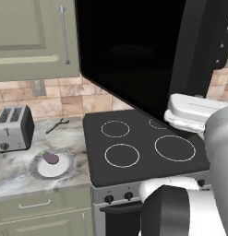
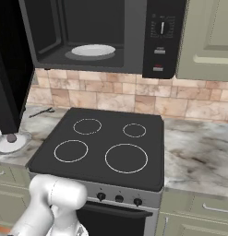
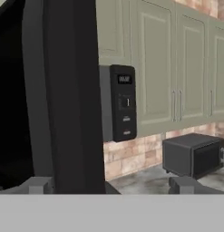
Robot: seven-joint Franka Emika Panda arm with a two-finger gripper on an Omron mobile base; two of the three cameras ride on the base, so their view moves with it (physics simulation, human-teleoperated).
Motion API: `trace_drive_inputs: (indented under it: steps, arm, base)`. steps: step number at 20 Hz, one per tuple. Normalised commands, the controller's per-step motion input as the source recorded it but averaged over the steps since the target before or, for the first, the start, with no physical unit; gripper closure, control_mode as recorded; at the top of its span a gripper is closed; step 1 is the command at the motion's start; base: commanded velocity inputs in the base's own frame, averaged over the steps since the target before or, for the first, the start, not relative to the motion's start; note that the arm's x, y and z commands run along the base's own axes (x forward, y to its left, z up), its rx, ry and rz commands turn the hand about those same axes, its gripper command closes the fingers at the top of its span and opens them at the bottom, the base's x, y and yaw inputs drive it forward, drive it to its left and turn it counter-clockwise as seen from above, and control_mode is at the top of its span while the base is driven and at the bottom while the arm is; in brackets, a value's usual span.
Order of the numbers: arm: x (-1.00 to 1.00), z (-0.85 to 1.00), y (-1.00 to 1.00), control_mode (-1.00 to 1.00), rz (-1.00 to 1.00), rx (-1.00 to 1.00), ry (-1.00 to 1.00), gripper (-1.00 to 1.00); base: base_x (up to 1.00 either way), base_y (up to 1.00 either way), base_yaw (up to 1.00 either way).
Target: Pick the eggplant from the counter and place it in the microwave. Then turn on the microwave.
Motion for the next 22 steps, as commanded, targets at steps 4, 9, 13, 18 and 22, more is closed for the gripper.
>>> trace_drive_inputs:
  steps: [4,9,13,18,22]
  arm:
    - [0.0,0.16,-0.69,-1.0,0.11,0.12,0.13,-1.0]
    - [0.04,0.01,-0.58,-1.0,0.18,0.18,0.14,-1.0]
    - [0.26,-0.09,-0.42,-1.0,0.24,0.25,0.08,-1.0]
    - [0.74,-0.32,-0.21,-1.0,0.28,0.27,0.0,-1.0]
    - [0.98,-0.36,-0.11,-1.0,0.29,0.31,0.0,-1.0]
  base:
    - [0.0,0.0,0.0]
    - [0.0,0.0,0.0]
    - [0.0,0.0,0.0]
    - [0.0,0.0,0.0]
    - [0.0,0.0,0.0]
